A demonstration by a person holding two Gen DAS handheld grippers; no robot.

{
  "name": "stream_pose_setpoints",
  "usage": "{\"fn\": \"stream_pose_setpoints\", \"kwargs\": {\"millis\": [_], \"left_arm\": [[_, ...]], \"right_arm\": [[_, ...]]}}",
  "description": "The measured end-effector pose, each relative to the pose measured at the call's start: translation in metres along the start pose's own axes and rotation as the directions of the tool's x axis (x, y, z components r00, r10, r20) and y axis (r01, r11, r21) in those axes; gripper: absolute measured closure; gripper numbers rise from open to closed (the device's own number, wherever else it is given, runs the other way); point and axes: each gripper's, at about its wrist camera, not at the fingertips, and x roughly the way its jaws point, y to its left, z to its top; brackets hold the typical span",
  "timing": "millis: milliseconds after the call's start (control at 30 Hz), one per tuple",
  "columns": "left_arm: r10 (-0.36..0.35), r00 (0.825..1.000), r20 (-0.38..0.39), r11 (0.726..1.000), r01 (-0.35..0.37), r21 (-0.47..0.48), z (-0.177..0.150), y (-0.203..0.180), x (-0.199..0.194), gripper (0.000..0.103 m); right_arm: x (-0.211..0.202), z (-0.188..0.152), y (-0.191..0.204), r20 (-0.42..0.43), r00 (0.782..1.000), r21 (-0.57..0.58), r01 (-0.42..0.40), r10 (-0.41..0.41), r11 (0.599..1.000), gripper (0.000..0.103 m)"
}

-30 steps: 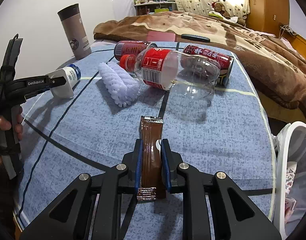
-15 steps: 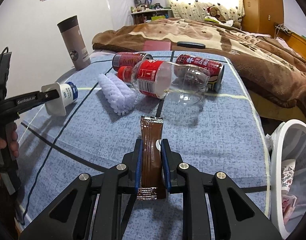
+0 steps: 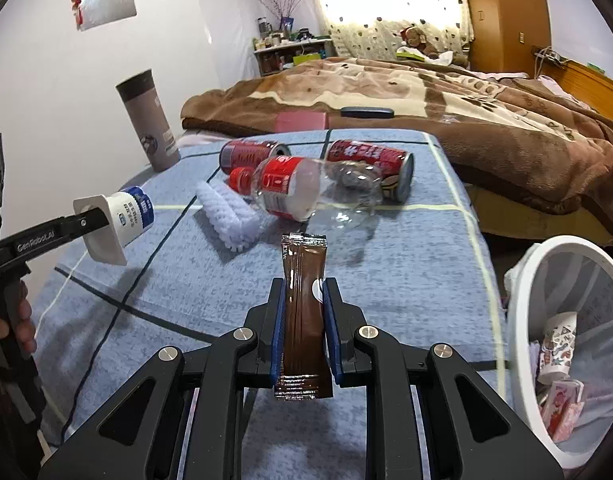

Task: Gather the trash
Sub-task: 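Lift the snack stick and yogurt cup and carry them toward the wastebasket, then bring both held items over the wastebasket opening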

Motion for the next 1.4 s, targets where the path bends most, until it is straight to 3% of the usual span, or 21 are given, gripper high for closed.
{"fn": "stream_pose_setpoints", "kwargs": {"millis": [400, 833, 1067, 1267, 1300, 1333, 1400], "left_arm": [[-0.086, 0.996, 0.025, 0.992, 0.083, 0.092, -0.004, -0.063, -0.018, 0.088], [-0.212, 0.977, -0.007, 0.957, 0.209, 0.2, -0.014, -0.147, -0.013, 0.088], [-0.223, 0.974, -0.027, 0.945, 0.223, 0.24, -0.022, -0.177, -0.006, 0.088], [-0.227, 0.971, -0.072, 0.946, 0.237, 0.223, -0.034, -0.176, 0.002, 0.086], [-0.222, 0.972, -0.076, 0.947, 0.234, 0.221, -0.035, -0.177, 0.002, 0.079], [-0.228, 0.97, -0.082, 0.946, 0.24, 0.216, -0.037, -0.178, 0.003, 0.06], [-0.221, 0.971, -0.089, 0.947, 0.235, 0.221, -0.039, -0.183, 0.004, 0.031]], "right_arm": [[-0.037, 0.0, -0.03, 0.082, 0.996, 0.05, 0.037, -0.041, 0.998, 0.084], [-0.075, -0.008, -0.08, 0.136, 0.981, 0.133, 0.122, -0.14, 0.984, 0.084], [-0.086, -0.012, -0.101, 0.154, 0.972, 0.173, 0.151, -0.178, 0.973, 0.084], [-0.083, -0.017, -0.108, 0.153, 0.973, 0.195, 0.142, -0.173, 0.971, 0.084], [-0.083, -0.018, -0.109, 0.151, 0.973, 0.195, 0.142, -0.173, 0.97, 0.084], [-0.083, -0.019, -0.109, 0.149, 0.974, 0.195, 0.142, -0.173, 0.97, 0.084], [-0.081, -0.02, -0.109, 0.147, 0.975, 0.197, 0.138, -0.168, 0.971, 0.084]]}}
